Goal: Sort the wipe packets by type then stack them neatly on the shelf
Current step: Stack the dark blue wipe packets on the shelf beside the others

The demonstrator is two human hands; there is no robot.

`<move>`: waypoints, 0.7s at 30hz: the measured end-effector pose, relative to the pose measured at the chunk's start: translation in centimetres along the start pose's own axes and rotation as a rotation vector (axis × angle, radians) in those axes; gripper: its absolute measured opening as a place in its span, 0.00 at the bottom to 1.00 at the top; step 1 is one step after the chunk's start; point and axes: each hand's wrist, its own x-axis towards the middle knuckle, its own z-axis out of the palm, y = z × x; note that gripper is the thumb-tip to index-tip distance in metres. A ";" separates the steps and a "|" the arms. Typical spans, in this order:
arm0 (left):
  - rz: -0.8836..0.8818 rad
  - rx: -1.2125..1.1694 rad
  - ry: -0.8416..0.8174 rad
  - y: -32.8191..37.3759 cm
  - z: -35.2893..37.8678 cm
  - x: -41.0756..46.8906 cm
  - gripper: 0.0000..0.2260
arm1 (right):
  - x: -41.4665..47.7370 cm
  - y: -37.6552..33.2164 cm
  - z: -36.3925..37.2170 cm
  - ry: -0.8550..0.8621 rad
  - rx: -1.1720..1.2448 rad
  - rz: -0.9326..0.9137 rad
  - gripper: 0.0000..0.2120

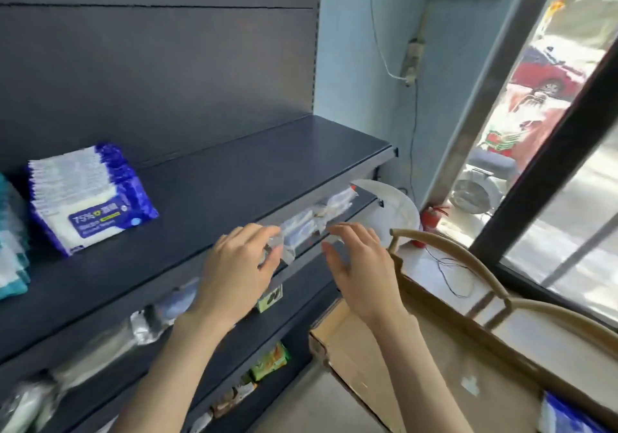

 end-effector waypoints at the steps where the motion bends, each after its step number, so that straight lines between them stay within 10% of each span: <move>1: 0.016 -0.042 -0.033 2.1 1.6 -1.0 0.12 | -2.1 1.6 -1.3 -0.001 -0.012 0.043 0.11; 21: 0.303 -0.319 -0.791 33.1 21.6 -18.9 0.16 | -38.1 21.4 -16.8 -0.027 -0.170 0.858 0.13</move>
